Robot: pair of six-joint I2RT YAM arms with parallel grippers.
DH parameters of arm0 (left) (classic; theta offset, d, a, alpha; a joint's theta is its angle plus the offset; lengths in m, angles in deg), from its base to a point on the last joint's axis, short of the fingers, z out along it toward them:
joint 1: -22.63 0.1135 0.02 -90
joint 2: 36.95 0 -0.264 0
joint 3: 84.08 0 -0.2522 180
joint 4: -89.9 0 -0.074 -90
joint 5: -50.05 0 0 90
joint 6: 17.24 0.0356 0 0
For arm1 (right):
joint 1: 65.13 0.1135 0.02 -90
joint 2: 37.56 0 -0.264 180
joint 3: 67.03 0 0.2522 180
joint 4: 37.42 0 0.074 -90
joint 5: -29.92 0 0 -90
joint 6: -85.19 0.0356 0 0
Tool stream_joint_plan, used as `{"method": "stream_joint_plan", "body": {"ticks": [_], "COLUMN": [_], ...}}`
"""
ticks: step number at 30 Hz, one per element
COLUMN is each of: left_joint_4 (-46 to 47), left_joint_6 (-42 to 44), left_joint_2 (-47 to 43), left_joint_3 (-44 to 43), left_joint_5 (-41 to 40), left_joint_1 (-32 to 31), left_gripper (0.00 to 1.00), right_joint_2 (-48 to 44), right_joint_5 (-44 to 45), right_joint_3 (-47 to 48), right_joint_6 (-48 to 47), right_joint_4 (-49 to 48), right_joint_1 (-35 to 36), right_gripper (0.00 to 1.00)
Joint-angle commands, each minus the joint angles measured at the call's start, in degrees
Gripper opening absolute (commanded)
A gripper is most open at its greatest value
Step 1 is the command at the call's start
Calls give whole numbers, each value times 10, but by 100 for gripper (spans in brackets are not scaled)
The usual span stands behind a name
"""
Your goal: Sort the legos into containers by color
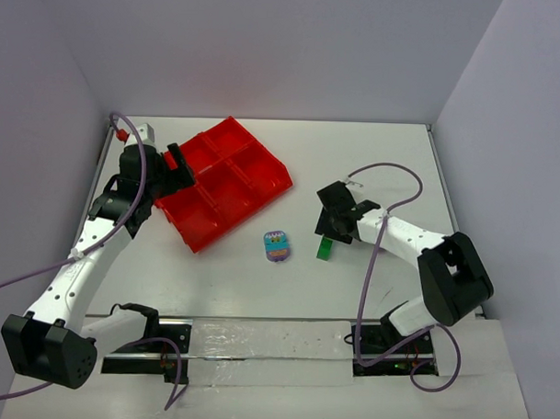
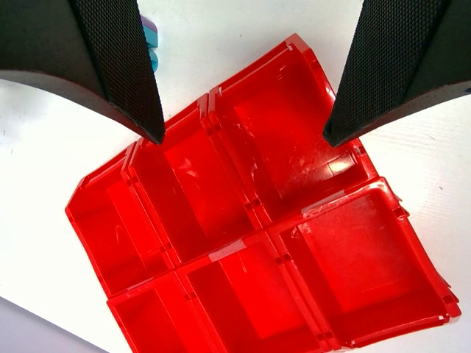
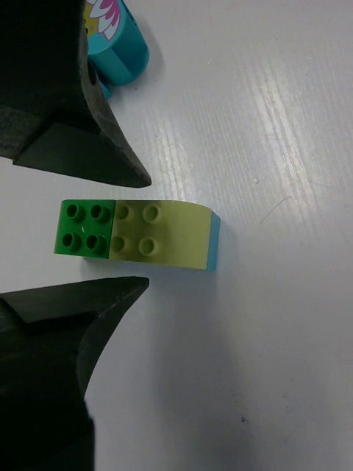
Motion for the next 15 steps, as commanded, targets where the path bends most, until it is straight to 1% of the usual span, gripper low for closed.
{"method": "stream_joint_plan", "body": {"ticks": [1,3,5,7,10,12,13,15], "left_joint_4": [10,11,12,12,15,15,15,13], "left_joint_6": [-7,-2,-3,-5,-4,-2,-1,1], "left_joint_2": [-2,-1,2,6,9,9,9,7], "left_joint_3": [-6,-6,-6,-8,-9,-8,-8,-7], "left_joint_5": [-2,2,5,9,18,24,25,22], "left_joint_1": [-3,-3,-3,-3,-3,-4,-4,-4], "left_gripper": [99,99,99,99,99,99,99,99], "right_joint_2": [17,20,20,22,30,31,31,31], "right_joint_5": [23,25,26,25,25,26,27,26], "right_joint_3": [32,33,35,37,44,42,41,41], "right_joint_6": [-3,-3,-5,-9,-11,-13,-13,-12], "right_joint_4": [-14,-15,-16,-16,-9,-10,-11,-12], "right_joint_1": [5,5,5,5,5,5,5,5], "right_gripper": [57,55,47,43,43,41,39,29]}}
